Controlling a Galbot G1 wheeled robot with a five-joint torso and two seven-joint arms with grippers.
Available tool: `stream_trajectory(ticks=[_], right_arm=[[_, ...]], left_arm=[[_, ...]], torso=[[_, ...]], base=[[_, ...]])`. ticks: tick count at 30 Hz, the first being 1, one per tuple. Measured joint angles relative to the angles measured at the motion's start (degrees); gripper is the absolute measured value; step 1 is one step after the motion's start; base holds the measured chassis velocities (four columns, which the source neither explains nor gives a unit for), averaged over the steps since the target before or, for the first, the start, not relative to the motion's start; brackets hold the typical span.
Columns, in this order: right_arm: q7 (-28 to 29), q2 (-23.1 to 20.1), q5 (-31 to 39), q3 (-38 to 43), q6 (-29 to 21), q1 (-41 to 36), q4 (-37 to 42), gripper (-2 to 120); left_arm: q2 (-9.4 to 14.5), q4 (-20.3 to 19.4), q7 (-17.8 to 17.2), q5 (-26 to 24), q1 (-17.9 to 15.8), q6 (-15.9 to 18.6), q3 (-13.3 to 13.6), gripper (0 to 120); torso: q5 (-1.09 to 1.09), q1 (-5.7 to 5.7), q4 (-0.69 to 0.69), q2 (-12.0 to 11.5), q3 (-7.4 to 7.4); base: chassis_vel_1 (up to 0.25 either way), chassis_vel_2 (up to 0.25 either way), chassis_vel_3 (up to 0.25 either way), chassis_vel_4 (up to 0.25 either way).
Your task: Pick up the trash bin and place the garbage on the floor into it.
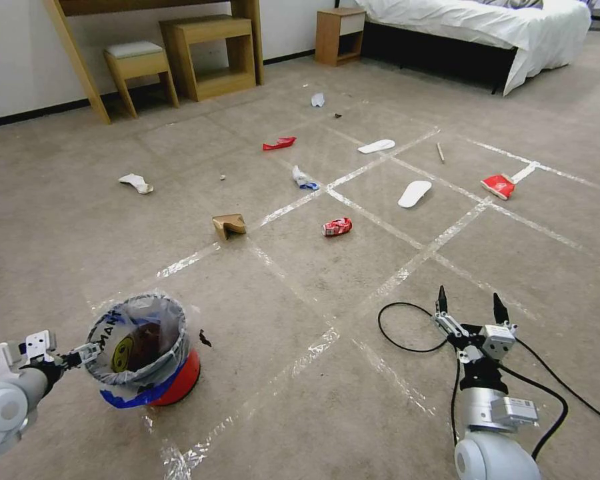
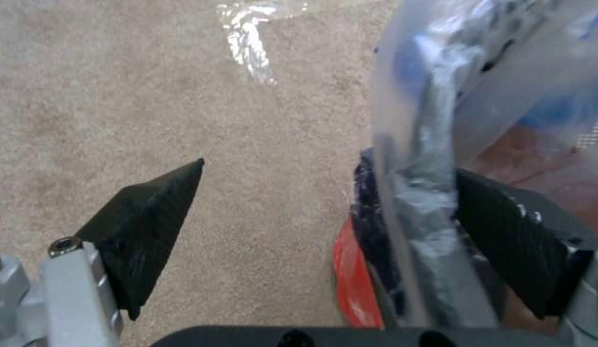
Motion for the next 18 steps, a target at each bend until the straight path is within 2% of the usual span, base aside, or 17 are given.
stream_trajectory(ticks=[8,13,18], right_arm=[[0.3,-0.4,-0.2,0.6,0.0,-0.1,-0.1,100],[0.4,-0.1,-0.4,0.6,0.0,0.0,-0.3,100],[0.4,0.4,-0.6,0.4,0.1,0.3,-0.8,100]], left_arm=[[-0.6,2.9,1.2,-0.1,-1.6,0.0,1.1,98],[-0.8,3.2,1.5,0.2,-1.7,-0.2,1.2,97],[-0.7,1.7,1.5,0.1,-1.4,-0.1,1.3,93]], torso=[[0.0,0.0,0.0,0.0,0.0],[0.0,0.0,0.0,0.0,0.0],[0.0,0.0,0.0,0.0,0.0]], base=[[0.0,0.0,0.0,0.0],[0.0,0.0,0.0,0.0],[0.0,0.0,0.0,0.0]])
